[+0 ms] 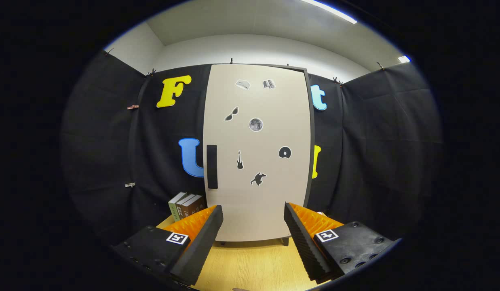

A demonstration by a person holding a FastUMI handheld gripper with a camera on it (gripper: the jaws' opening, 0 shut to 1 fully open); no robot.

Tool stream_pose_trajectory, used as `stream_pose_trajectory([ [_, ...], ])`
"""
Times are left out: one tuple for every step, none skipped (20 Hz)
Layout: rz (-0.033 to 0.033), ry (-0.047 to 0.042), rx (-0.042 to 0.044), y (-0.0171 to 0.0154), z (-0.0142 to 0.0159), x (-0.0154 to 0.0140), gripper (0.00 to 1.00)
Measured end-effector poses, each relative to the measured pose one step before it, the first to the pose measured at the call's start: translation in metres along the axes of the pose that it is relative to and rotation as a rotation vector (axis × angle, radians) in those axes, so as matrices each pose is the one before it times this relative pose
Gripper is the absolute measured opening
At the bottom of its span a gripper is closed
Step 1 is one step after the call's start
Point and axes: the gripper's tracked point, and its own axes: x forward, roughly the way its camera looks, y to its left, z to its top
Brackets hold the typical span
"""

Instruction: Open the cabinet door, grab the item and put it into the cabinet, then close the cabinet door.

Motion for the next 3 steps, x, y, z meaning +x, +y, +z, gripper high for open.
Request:
stream_pose_trajectory([
  [0.00067,-0.0005,0.00226,0.00001,-0.00022,0.00055,0.98],
  [0.0021,-0.00286,0.00719,-0.0002,0.00032,0.00029,0.98],
  [0.00127,-0.00407,0.00795,-0.00028,0.00106,0.00066,0.98],
])
